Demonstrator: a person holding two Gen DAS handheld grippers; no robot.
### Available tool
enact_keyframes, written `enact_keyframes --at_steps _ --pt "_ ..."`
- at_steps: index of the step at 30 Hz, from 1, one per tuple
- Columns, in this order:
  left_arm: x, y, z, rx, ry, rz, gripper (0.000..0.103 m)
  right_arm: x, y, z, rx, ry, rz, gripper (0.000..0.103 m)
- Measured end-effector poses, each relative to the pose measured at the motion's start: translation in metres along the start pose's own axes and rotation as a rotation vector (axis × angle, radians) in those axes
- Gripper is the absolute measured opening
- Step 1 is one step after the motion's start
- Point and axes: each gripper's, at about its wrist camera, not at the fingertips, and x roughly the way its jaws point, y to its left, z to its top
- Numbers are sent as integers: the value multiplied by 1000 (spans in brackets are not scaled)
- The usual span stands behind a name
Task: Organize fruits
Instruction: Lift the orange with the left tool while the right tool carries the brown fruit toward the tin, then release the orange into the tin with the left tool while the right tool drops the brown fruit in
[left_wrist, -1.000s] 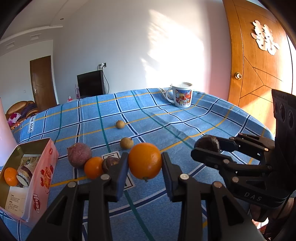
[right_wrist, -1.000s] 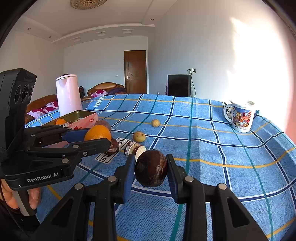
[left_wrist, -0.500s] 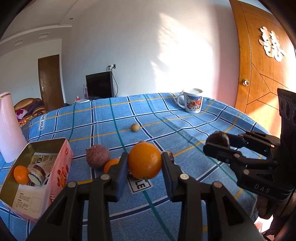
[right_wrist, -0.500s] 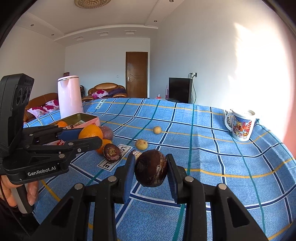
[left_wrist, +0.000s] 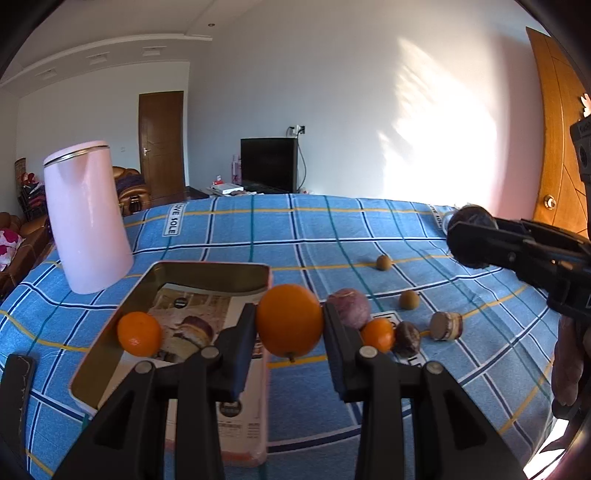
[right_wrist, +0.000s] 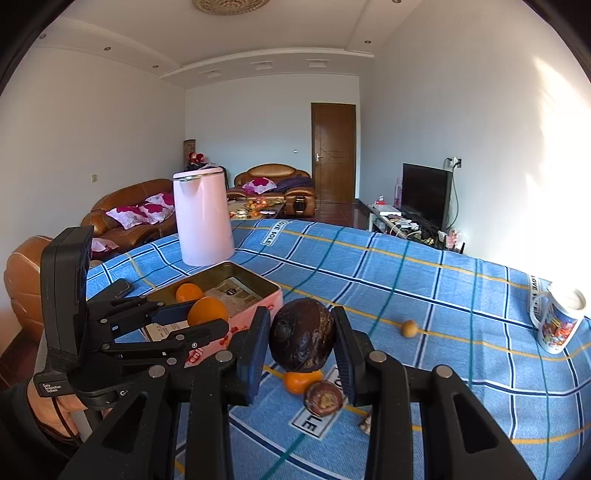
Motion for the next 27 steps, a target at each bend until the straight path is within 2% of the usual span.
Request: enact_keyframes --at_steps 7,9,11,16,21,24,27 --pt "13 61 -8 -75 54 117 37 70 42 12 -50 81 80 35" --pt "12 76 -10 -109 64 118 37 88 54 10 -59 106 98 35" --pt "13 83 -10 -102 71 146 37 103 65 9 -68 124 113 35" --pt "17 96 -13 -133 107 130 37 136 86 2 -91 180 137 35" --pt "23 98 -12 -127 142 123 37 151 96 -1 -117 208 139 36" --pt "20 97 -12 -130 134 144 41 159 100 -5 -127 242 143 36" --pt "16 97 -12 -138 120 165 55 157 103 -8 -120 236 138 39"
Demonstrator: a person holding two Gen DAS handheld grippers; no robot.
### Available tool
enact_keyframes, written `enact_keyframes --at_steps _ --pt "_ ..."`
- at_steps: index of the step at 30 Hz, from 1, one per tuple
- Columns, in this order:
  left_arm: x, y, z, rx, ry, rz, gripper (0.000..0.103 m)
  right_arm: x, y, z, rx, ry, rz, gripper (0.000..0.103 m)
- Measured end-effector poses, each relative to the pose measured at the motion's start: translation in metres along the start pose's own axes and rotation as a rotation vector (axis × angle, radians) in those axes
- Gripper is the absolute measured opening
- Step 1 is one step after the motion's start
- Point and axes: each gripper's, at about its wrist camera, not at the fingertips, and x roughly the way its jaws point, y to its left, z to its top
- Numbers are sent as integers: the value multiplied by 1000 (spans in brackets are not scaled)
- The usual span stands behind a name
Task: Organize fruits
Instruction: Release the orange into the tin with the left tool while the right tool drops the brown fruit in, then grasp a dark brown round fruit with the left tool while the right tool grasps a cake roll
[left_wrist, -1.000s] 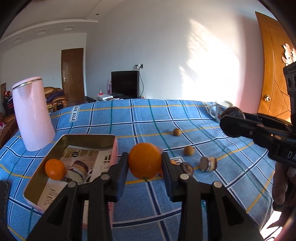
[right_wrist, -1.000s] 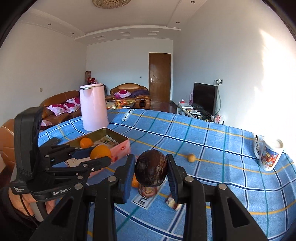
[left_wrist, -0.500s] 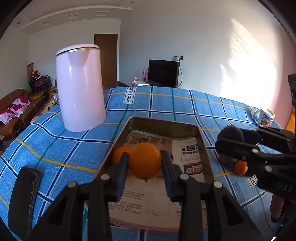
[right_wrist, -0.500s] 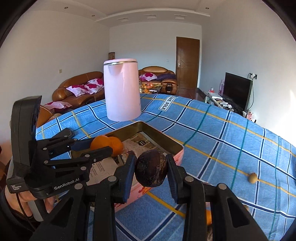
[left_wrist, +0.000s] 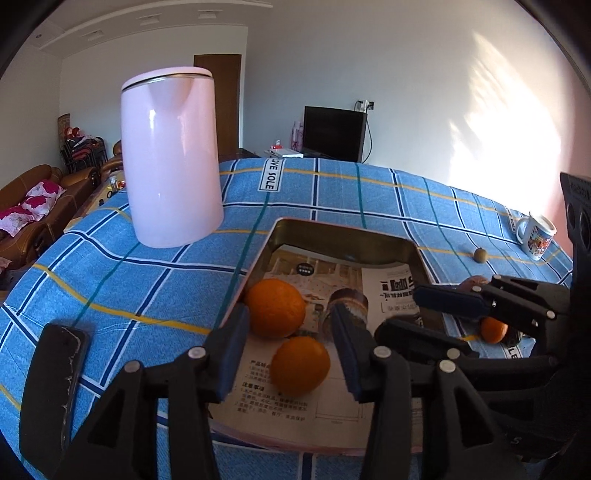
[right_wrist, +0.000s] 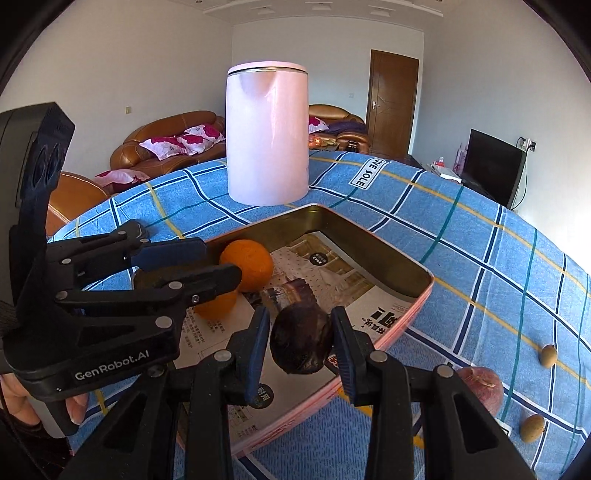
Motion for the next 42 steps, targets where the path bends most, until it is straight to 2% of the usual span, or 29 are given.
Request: enact_keyframes --at_steps 1,2,5,7,9,12,15,20,28,30,31,32,40,42 --pt "-3 1 -1 -12 -10 -6 67 -3 -1 -1 5 -4 -12 44" --pt "-6 1 -1 -22 -21 -17 72 -9 -3 -2 9 -15 -24 48" --pt "-15 -11 -1 -10 -46 -40 72 -38 -14 -10 20 -69 -49 53" --pt "-20 -25 -1 9 -62 -68 72 -60 -30 -20 45 -92 -101 56" --pt "-25 -43 -2 38 -72 -102 72 -78 -51 -33 84 -87 -181 61" --pt "-25 -70 -2 76 -71 -146 72 -103 -87 -58 163 -69 -314 61" --pt "-20 -94 -5 117 -51 -170 72 -119 -117 -80 259 -53 -374 61" --pt "-14 -124 -8 165 -23 -205 72 -121 -138 -101 322 1 -385 61" --pt "-7 -158 -10 222 -3 -244 72 -107 -147 -108 350 93 -346 61" --pt "-5 -165 -12 232 6 -261 72 -103 -150 -110 363 116 -322 57" --pt "-4 -168 -12 238 9 -266 72 -102 -151 -111 367 117 -301 47" --pt "-4 -171 -13 245 12 -268 72 -102 -150 -111 364 115 -281 42" --pt "6 -194 -15 283 69 -329 70 -108 -153 -112 387 86 -296 41" --pt "10 -201 -16 298 88 -337 65 -112 -157 -114 413 70 -300 41"
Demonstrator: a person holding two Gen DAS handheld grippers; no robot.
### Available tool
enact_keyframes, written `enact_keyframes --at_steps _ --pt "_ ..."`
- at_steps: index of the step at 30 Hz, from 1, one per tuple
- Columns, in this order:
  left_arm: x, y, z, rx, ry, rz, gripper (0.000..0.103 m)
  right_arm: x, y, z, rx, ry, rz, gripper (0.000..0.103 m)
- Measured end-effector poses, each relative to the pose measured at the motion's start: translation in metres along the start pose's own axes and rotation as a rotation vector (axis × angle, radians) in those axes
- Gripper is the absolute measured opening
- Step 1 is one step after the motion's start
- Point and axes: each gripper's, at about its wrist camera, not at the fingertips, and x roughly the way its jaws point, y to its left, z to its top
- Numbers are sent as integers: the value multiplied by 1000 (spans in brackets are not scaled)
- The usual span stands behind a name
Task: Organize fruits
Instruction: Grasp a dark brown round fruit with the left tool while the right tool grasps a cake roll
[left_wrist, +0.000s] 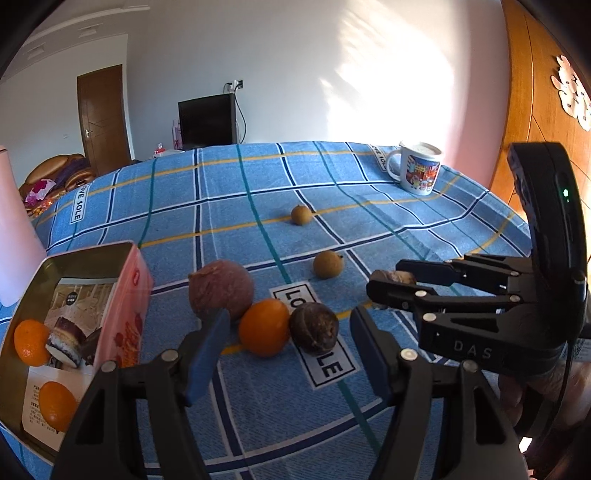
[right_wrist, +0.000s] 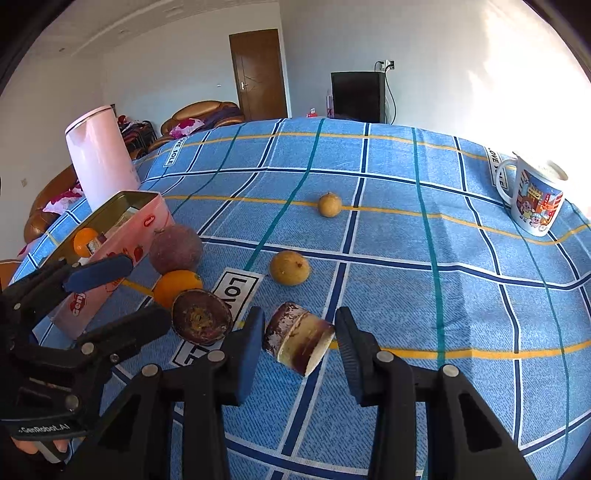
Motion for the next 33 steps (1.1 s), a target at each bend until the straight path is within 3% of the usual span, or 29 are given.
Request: enact_keyframes --at_steps 2,13,18,21,33 --pt "5 -4 1 13 20 -9 47 -1 -4 0 23 -8 0 41" --pt "18 -29 5 89 57 -20 42 -6 -12 0 69 -36 -6 41" --pt "17 -26 4 76 64 -45 42 -9 -14 -1 79 -55 -9 42" --pt "19 -26 4 75 73 -56 23 -8 -12 0 67 -49 -9 42" --pt "13 -29 2 92 47 -79 20 -15 -13 -1 63 -84 -8 42"
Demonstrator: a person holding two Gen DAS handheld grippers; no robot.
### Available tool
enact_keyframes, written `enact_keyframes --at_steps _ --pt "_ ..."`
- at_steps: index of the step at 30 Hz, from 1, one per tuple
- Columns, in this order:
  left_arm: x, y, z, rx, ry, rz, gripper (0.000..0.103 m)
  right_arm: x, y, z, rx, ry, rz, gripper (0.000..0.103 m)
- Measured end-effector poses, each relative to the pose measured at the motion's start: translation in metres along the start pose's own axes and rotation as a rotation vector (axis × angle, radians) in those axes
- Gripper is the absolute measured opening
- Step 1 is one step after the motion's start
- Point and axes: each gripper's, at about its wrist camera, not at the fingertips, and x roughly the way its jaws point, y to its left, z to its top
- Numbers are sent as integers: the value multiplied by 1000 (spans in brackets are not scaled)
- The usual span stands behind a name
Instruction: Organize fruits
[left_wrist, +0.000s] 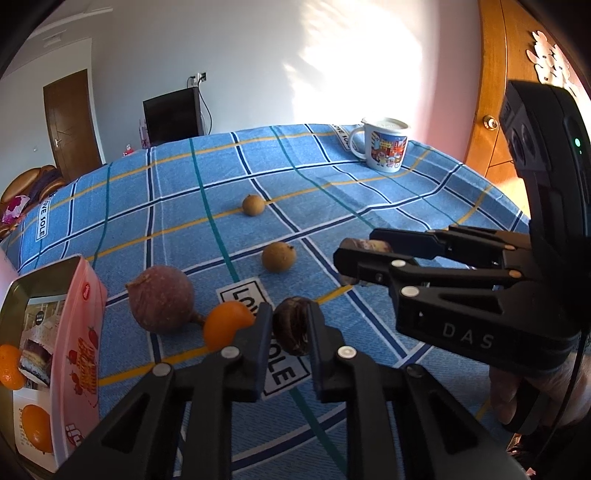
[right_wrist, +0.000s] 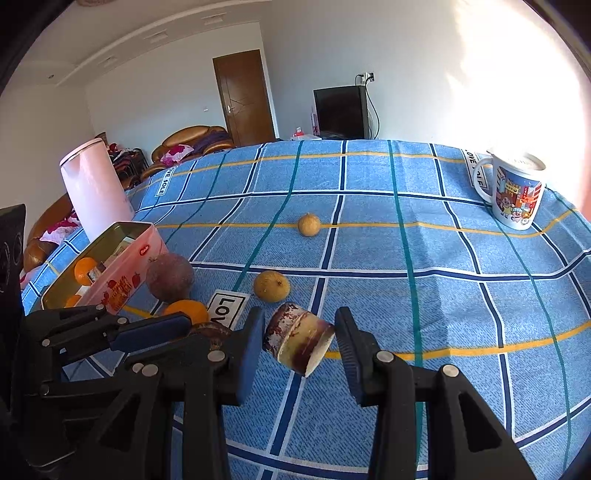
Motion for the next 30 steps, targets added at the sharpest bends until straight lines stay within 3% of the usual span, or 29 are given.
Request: enact_keyframes --at_steps 12,15,24,30 --pt "26 -11 7 51 98 -2 39 -2 -2 0 11 -9 -14 42" --pt "29 -13 7 53 112 -26 35 -1 -2 1 13 -7 -12 42" --pt "9 -2 7 6 13 -15 22 -3 -2 0 9 -24 -12 42" --pt "8 -2 7 5 1 -14 22 -8 -1 -1 5 -44 -4 42"
